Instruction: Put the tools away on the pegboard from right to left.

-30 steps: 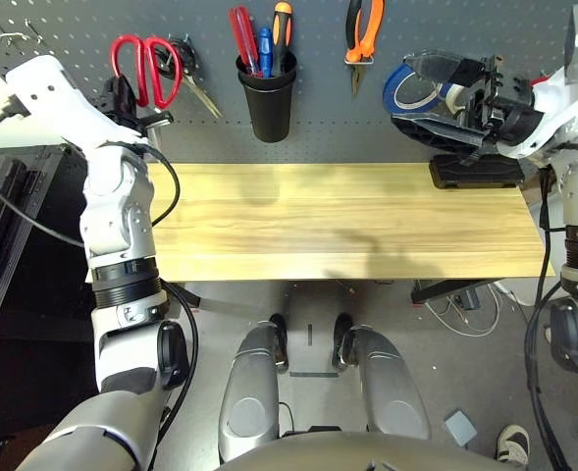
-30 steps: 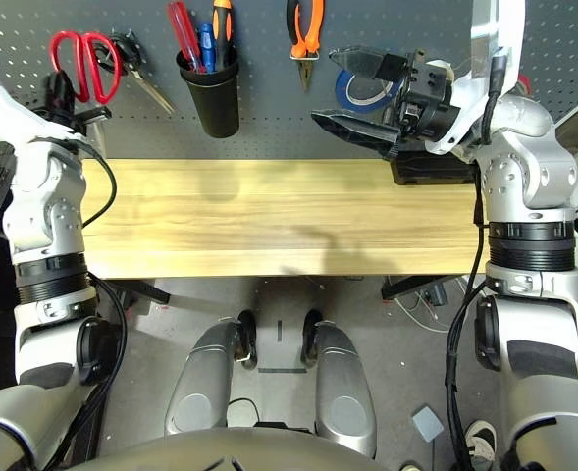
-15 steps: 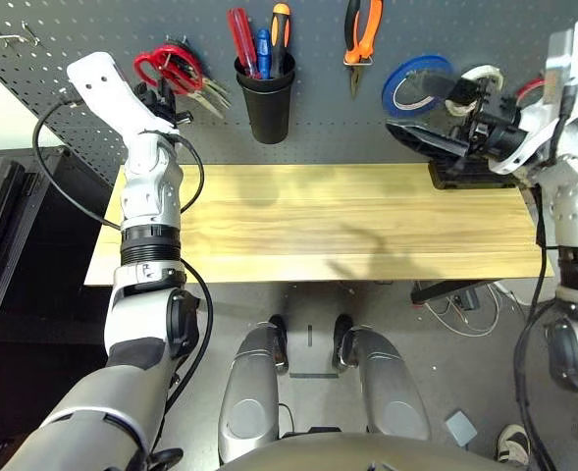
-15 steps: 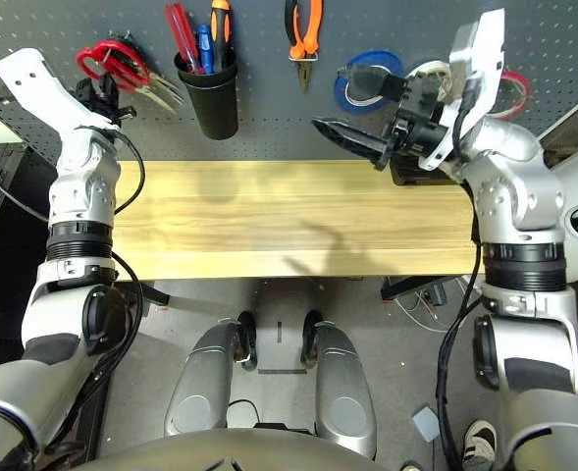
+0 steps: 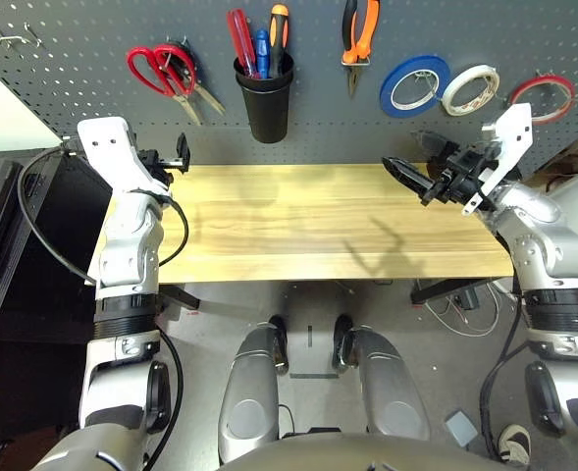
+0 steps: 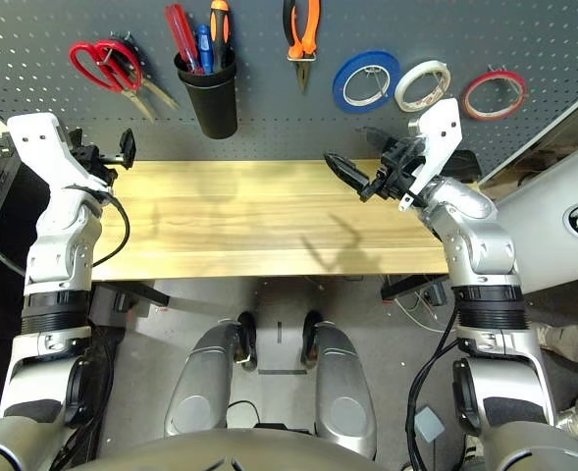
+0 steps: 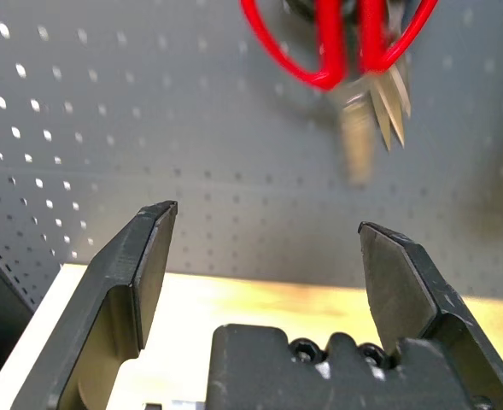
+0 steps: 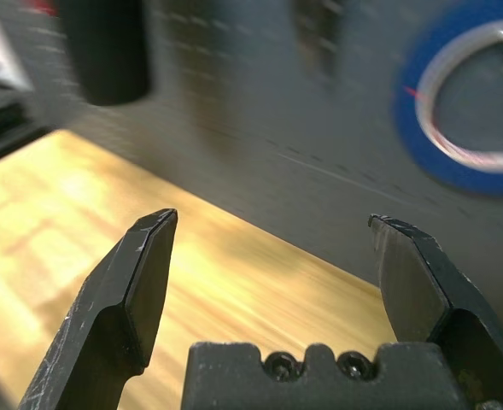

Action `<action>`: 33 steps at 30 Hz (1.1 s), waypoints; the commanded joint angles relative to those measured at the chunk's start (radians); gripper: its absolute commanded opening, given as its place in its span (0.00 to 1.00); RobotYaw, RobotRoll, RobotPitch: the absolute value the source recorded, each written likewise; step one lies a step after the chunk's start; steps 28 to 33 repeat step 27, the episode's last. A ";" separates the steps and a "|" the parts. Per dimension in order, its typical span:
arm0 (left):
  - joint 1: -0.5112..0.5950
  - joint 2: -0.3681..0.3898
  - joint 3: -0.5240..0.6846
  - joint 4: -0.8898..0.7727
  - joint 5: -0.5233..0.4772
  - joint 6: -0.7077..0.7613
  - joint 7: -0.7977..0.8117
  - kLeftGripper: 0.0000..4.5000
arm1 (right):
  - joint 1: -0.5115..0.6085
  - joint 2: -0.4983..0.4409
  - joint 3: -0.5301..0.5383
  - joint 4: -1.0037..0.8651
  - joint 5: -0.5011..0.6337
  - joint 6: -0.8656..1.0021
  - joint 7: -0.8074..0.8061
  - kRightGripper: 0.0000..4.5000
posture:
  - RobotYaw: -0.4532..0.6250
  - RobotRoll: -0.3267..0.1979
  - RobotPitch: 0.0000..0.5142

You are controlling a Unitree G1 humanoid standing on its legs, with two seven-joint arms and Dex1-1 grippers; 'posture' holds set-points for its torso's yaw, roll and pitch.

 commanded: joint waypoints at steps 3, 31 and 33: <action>0.052 -0.028 -0.012 0.084 0.013 -0.167 -0.045 0.99 | -0.014 0.051 -0.058 0.189 -0.090 -0.206 -0.165 1.00 | 0.38 0.62 0.40; -0.057 -0.037 0.016 0.472 0.038 -0.498 -0.001 0.99 | -0.071 0.084 -0.078 0.542 -0.164 -0.489 -0.314 1.00 | 0.40 0.62 0.40; -0.057 -0.037 0.016 0.472 0.038 -0.498 -0.001 0.99 | -0.071 0.084 -0.078 0.542 -0.164 -0.489 -0.314 1.00 | 0.40 0.62 0.40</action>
